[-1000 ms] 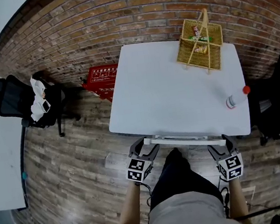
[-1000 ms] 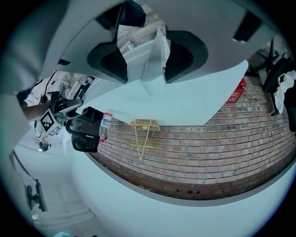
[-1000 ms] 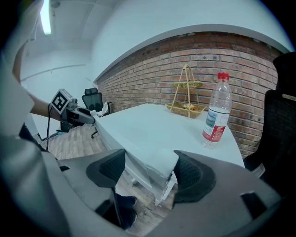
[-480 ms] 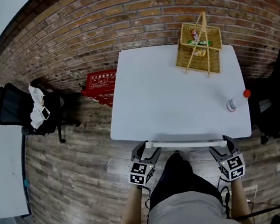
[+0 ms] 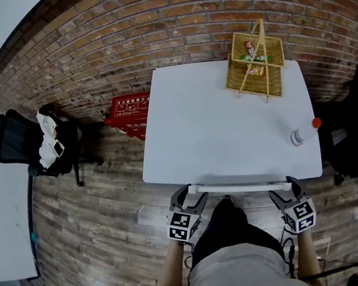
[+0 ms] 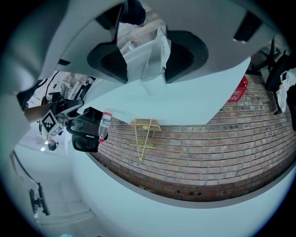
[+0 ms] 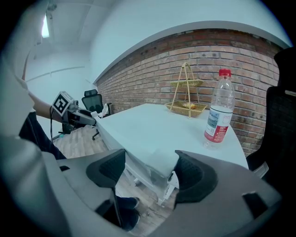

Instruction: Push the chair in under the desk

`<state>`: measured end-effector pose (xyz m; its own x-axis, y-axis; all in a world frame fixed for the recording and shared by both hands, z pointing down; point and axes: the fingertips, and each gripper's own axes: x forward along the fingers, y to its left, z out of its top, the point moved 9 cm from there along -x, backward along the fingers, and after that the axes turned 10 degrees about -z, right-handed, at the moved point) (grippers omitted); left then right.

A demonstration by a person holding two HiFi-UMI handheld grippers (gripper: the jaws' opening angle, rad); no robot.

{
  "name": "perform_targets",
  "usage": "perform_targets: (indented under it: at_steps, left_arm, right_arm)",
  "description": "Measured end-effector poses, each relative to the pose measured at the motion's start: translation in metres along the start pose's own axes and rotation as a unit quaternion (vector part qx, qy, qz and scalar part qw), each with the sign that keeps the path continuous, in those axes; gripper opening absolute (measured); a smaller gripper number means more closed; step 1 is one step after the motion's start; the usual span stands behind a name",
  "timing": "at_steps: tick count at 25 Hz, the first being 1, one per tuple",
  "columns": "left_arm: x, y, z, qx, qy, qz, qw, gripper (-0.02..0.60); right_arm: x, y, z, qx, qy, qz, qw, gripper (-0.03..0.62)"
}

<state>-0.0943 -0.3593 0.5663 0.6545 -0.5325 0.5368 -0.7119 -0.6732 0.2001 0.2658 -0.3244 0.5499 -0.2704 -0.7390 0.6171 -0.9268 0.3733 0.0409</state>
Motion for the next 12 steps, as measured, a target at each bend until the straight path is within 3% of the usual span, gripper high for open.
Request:
perform_targets:
  at_steps: [8, 12]
  left_arm:
    - [-0.004, -0.002, 0.001, -0.014, 0.008, -0.004, 0.9999, 0.267]
    - [-0.019, -0.003, 0.012, -0.040, -0.048, 0.001, 0.9981, 0.259]
  right_arm:
    - [-0.004, -0.006, 0.001, 0.018, 0.006, 0.021, 1.000, 0.330]
    - [-0.023, -0.012, 0.015, 0.026, -0.033, 0.007, 0.999, 0.330]
